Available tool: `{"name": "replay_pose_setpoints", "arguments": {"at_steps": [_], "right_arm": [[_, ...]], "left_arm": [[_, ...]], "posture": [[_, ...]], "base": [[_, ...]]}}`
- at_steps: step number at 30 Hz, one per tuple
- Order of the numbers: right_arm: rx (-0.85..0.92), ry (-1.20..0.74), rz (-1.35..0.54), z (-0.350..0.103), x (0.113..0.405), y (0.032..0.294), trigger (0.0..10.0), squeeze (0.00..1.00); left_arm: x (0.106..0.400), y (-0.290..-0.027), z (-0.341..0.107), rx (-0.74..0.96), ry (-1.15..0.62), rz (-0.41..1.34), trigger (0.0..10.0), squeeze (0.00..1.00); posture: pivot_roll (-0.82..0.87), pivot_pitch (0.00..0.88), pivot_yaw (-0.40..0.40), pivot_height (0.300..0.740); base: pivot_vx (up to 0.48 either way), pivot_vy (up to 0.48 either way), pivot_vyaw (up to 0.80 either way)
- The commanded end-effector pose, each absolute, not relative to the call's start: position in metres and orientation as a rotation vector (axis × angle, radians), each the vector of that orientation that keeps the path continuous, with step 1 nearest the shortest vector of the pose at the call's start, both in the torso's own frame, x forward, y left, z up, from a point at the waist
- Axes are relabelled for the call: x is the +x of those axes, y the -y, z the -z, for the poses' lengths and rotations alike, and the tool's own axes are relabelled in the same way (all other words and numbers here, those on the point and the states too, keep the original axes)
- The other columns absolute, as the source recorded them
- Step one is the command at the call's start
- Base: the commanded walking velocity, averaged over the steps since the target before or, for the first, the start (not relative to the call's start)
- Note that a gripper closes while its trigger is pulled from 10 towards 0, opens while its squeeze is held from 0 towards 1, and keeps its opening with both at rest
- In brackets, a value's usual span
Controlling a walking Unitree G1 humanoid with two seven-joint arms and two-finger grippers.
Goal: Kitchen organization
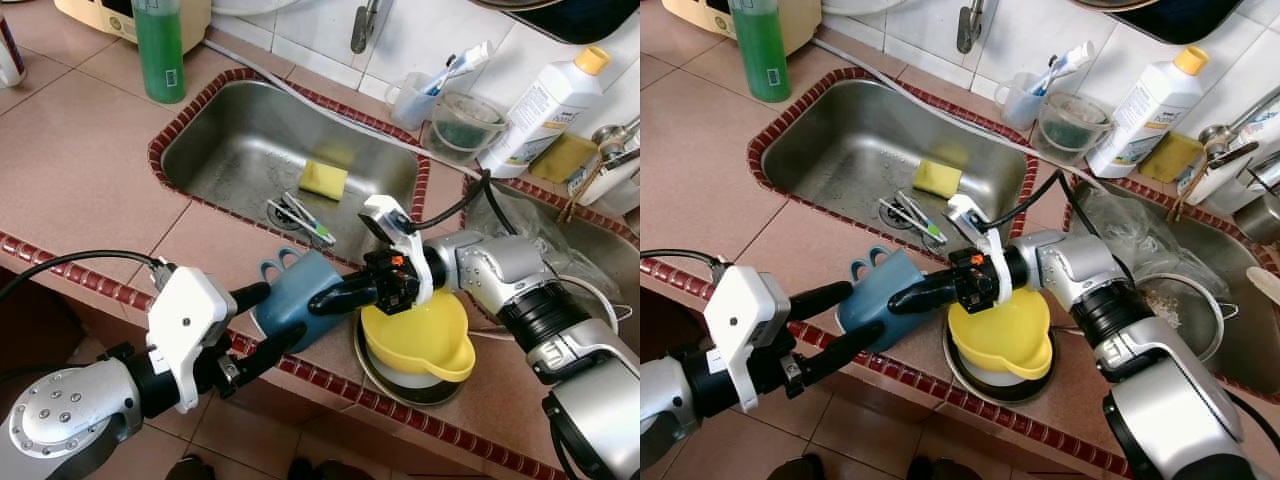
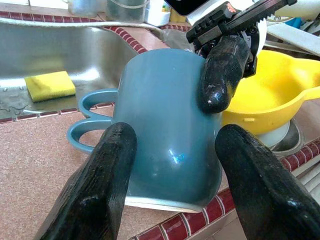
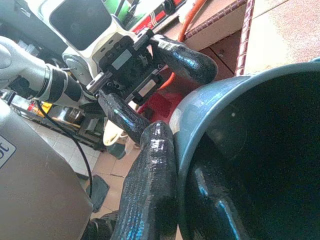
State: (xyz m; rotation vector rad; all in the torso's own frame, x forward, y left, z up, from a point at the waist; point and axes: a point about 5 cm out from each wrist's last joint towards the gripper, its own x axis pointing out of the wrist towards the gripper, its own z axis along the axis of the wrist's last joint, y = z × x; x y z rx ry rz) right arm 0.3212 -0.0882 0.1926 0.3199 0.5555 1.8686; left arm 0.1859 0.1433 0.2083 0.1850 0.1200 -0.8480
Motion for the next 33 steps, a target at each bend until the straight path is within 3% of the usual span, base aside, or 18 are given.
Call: {"name": "replay_pose_setpoints", "arguments": {"at_steps": [1, 17, 18, 27, 33], "right_arm": [[0.308, -0.548, -1.871, -0.197, 0.323, 0.093, 0.0, 0.00], [0.315, -0.511, -1.883, -0.203, 0.325, 0.089, 0.0, 0.00], [0.306, -0.494, -1.872, -0.203, 0.327, 0.088, 9.9, 0.00], [0.341, -0.428, -1.852, -0.215, 0.335, 0.089, 10.0, 0.00], [0.358, -0.328, -1.825, -0.234, 0.343, 0.096, 10.0, 0.00]], "left_arm": [[0.183, -0.138, -0.208, 0.185, -0.118, 0.873, 10.0, 0.00], [0.186, -0.137, -0.209, 0.196, -0.097, 0.861, 10.0, 0.00], [0.187, -0.138, -0.209, 0.197, -0.096, 0.857, 10.0, 0.00], [0.190, -0.141, -0.210, 0.202, -0.086, 0.830, 10.0, 0.00], [0.213, -0.155, -0.222, 0.191, -0.004, 0.744, 10.0, 0.00]], "posture": [[0.04, 0.220, -0.274, 0.740], [0.05, 0.191, -0.275, 0.740], [0.05, 0.194, -0.276, 0.740], [0.05, 0.192, -0.271, 0.740], [0.03, 0.166, -0.251, 0.740]], "base": [[0.000, 0.000, 0.00], [0.000, 0.000, 0.00], [0.000, 0.000, 0.00], [0.000, 0.000, 0.00], [0.000, 0.000, 0.00]]}}
